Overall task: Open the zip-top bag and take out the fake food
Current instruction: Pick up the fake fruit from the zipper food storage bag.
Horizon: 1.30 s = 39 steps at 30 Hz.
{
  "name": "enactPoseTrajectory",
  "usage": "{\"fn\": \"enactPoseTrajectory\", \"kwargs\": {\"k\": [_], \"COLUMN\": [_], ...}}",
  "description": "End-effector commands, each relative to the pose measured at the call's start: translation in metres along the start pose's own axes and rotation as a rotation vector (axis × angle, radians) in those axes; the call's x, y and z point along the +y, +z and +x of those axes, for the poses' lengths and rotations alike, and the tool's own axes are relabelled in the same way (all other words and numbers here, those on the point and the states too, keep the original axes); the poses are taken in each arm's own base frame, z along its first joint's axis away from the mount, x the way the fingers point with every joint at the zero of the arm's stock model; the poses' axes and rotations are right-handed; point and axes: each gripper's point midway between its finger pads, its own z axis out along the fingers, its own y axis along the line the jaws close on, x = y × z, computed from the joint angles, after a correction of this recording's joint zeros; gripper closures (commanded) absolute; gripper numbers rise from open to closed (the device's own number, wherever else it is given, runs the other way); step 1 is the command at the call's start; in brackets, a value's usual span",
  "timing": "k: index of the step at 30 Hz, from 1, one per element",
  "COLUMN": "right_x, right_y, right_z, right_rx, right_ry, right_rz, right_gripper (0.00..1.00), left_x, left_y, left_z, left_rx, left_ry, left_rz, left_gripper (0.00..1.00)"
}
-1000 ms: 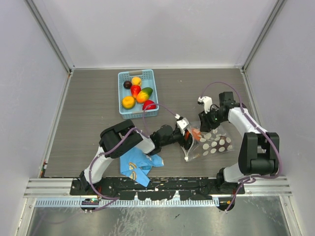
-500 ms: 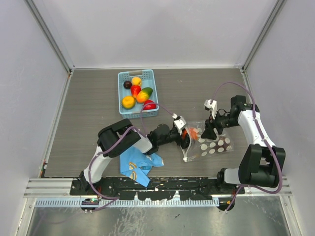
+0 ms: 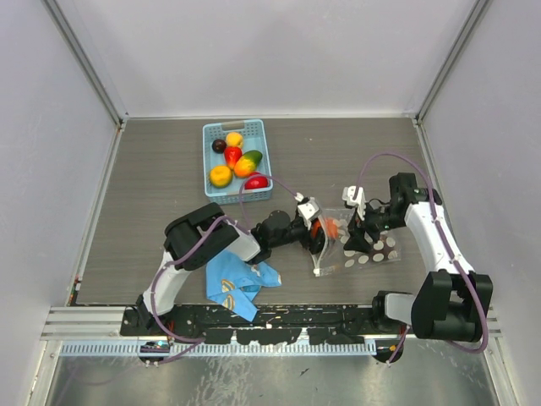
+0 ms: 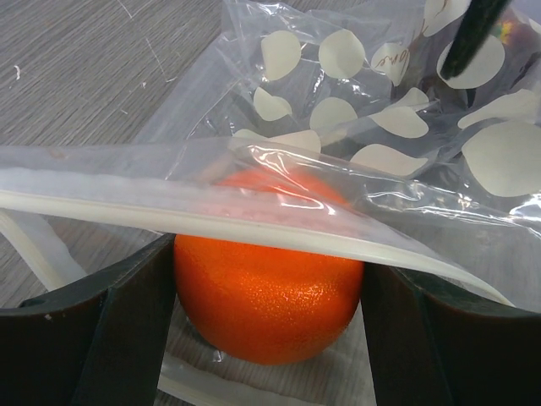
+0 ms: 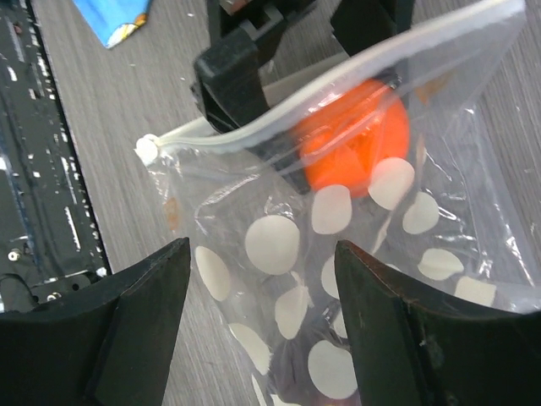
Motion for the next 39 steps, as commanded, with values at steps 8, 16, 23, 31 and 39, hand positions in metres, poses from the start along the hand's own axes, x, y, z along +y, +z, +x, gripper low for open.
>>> {"fn": "enactPoseTrajectory", "kwargs": {"k": [8,16,23,31,39], "right_x": [-0.016,-0.019,-0.023,-0.024,-0.023], "right_y": [0.005,0.011,0.009,0.008,0.008], "right_z": [0.013,0.023,0.020,0.017,0.018], "right_rx": [0.089,0.160,0.159,0.153,0.156], "right_ry": [0.010,0.054,0.052,0.045,0.048], "right_rz": [0.046,0.022,0.050,0.057,0.048], "right_gripper": [0.30,0.61,0.92,0.99,0.99], "left_x": [-0.006,-0.003,-0.001,-0.006,-0.011], "left_y": [-0.002,-0.004,-0.013,-0.026,-0.040], "left_z": [-0.043,-0.045,-0.046,-0.055,-0.064], "left_rx": [-0.089,-0.093,-0.088,-0.100,-0.097], "left_ry": [0.013,-0.014,-0.048,-0.090,-0.162], "left_rz": [0.016,0.004,-0.007,0.007,0.022], "left_gripper": [0.99,0.99,1.00,1.00,1.00]}}
